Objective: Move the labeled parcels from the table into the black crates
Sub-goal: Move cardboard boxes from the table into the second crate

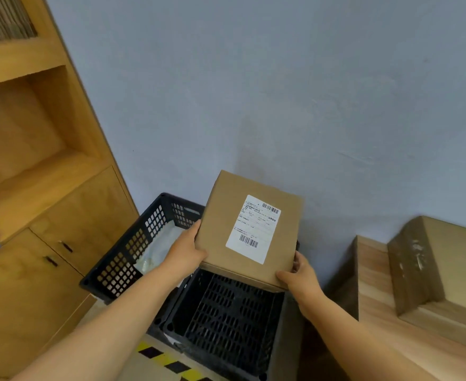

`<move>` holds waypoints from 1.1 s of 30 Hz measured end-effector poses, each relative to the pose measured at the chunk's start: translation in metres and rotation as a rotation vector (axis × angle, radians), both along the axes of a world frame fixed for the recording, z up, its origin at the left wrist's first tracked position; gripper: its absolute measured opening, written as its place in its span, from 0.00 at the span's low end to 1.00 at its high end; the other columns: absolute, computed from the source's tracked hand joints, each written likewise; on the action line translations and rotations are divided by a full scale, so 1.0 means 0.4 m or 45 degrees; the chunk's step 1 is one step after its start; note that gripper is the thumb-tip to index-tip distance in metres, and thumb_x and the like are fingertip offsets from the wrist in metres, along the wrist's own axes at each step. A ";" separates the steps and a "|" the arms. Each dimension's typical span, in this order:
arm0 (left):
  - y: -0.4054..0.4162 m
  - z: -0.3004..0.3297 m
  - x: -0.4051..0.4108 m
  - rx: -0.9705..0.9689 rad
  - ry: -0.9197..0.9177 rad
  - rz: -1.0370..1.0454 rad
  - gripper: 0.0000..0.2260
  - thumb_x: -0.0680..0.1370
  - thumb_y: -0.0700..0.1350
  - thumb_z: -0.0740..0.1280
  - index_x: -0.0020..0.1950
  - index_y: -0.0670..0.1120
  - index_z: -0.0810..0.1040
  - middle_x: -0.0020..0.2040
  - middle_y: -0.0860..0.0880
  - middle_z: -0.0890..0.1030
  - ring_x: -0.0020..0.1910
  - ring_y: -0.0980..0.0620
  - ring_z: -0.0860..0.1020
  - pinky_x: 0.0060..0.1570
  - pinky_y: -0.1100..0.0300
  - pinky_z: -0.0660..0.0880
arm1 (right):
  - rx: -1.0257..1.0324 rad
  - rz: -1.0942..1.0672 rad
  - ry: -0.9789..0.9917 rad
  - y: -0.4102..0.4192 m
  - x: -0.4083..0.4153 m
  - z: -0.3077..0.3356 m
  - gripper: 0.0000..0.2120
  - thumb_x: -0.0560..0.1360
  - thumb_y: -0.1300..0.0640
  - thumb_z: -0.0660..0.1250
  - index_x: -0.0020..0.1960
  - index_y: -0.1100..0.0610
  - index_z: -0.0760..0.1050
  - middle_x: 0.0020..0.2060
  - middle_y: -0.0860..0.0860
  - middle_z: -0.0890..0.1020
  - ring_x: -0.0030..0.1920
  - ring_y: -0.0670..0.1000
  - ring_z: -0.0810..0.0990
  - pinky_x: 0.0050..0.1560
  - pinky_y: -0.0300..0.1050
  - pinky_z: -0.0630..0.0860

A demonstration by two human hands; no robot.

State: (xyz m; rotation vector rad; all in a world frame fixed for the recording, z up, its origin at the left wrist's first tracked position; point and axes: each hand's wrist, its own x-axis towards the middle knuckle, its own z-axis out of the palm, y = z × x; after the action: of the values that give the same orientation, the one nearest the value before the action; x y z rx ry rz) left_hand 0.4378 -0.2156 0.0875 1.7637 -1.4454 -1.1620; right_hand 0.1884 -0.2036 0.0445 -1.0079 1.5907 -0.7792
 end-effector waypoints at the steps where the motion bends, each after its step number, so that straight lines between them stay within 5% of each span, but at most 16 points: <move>1: -0.027 -0.021 0.004 0.032 -0.014 -0.009 0.31 0.74 0.31 0.59 0.70 0.60 0.61 0.55 0.56 0.75 0.46 0.65 0.72 0.40 0.71 0.69 | 0.032 0.005 0.010 -0.021 0.003 -0.017 0.34 0.74 0.68 0.66 0.75 0.54 0.57 0.67 0.54 0.71 0.60 0.53 0.74 0.57 0.47 0.75; 6: -0.129 -0.138 0.018 0.140 -0.089 -0.060 0.26 0.76 0.33 0.56 0.71 0.54 0.63 0.57 0.52 0.75 0.46 0.60 0.72 0.41 0.68 0.68 | 0.192 0.050 0.096 -0.093 0.023 -0.110 0.40 0.73 0.67 0.68 0.77 0.53 0.51 0.69 0.53 0.68 0.63 0.53 0.72 0.55 0.45 0.75; 13: -0.240 -0.335 0.026 0.433 -0.207 -0.226 0.34 0.76 0.31 0.56 0.77 0.56 0.53 0.70 0.48 0.68 0.59 0.47 0.73 0.52 0.62 0.72 | 0.304 0.291 0.322 -0.143 0.056 -0.252 0.45 0.72 0.61 0.70 0.77 0.50 0.43 0.69 0.50 0.62 0.59 0.46 0.66 0.50 0.38 0.73; 17: -0.300 -0.448 0.012 0.609 -0.307 -0.397 0.30 0.79 0.34 0.55 0.77 0.53 0.53 0.75 0.46 0.61 0.66 0.46 0.69 0.64 0.56 0.69 | 0.452 0.422 0.509 -0.171 0.066 -0.347 0.46 0.73 0.53 0.70 0.77 0.50 0.40 0.74 0.54 0.52 0.65 0.52 0.67 0.59 0.43 0.74; 23: -0.370 -0.602 0.002 0.706 -0.409 -0.613 0.30 0.77 0.53 0.65 0.76 0.52 0.57 0.74 0.47 0.63 0.68 0.49 0.68 0.64 0.58 0.69 | 0.596 0.598 0.760 -0.231 0.068 -0.484 0.37 0.75 0.51 0.67 0.75 0.54 0.48 0.72 0.57 0.54 0.65 0.57 0.70 0.61 0.47 0.74; 33: -0.467 -0.850 -0.051 0.769 -0.675 -0.703 0.33 0.74 0.52 0.69 0.75 0.50 0.56 0.65 0.44 0.72 0.60 0.46 0.74 0.56 0.56 0.74 | 0.629 0.595 0.915 -0.329 0.073 -0.726 0.38 0.75 0.58 0.65 0.76 0.53 0.44 0.72 0.60 0.50 0.62 0.60 0.72 0.63 0.53 0.72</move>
State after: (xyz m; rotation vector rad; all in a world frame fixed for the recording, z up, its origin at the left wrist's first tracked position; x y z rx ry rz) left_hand 0.4174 -0.4023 -0.2526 2.2769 -2.1559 -1.6135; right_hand 0.2175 -0.3352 -0.2460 -1.2810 1.8891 0.3378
